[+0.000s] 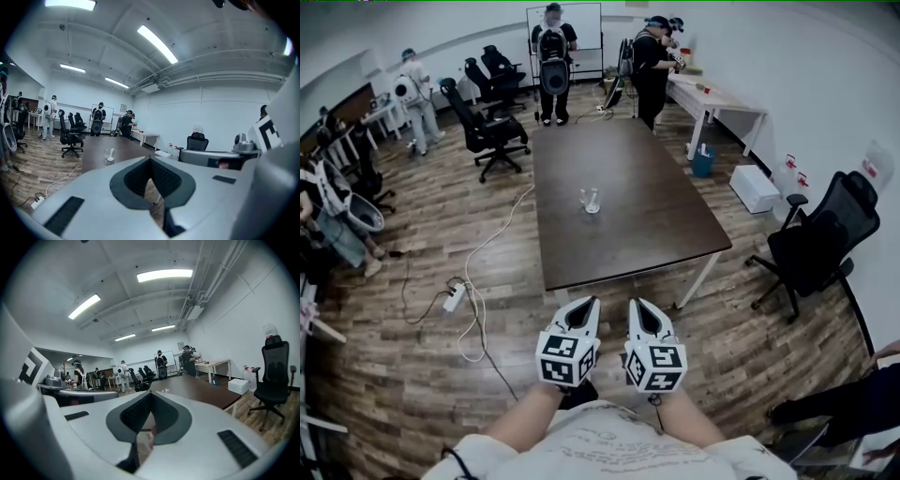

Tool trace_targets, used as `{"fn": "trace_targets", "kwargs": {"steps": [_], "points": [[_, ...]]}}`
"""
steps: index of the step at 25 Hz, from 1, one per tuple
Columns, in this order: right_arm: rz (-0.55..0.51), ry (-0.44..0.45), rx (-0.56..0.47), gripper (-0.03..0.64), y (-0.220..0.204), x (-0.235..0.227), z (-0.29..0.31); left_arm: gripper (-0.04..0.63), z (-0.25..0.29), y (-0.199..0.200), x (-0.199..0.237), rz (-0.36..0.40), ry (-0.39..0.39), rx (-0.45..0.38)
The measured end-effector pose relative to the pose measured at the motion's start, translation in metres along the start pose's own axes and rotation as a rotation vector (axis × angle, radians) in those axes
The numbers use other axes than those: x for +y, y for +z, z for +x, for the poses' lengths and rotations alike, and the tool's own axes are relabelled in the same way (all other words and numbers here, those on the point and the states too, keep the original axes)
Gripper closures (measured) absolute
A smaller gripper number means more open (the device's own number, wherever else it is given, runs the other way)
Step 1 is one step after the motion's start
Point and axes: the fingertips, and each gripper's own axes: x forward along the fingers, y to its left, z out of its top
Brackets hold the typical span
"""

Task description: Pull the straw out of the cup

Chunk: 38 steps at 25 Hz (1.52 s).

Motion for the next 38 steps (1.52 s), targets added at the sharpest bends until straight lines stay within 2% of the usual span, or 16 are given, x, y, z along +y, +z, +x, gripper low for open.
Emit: {"fn": "trace_targets", "kwargs": {"steps": [15,27,33,38], "points": [[-0.002,-0.022,0.016,0.601,0.004,-0.045,0.097,0.595,0.101,0.015,0.050,-0.025,-0.034,-0.009],[-0.013,-0.013,0.052,0.601,0.034,-0.081,0.246,0.595,0.219,0.058,0.137,-0.015,-0.011,0.006],[-0.018,0.003,0.062,0.601,0.050,-0.081,0.324,0.595,0.266,0.079,0.197,-0.032,0.011,0.012],[-0.025,0.005,0.081,0.601,0.056,-0.086,0.371,0.595,0.302,0.088,0.230,-0.040,0.009,0.025]]}}
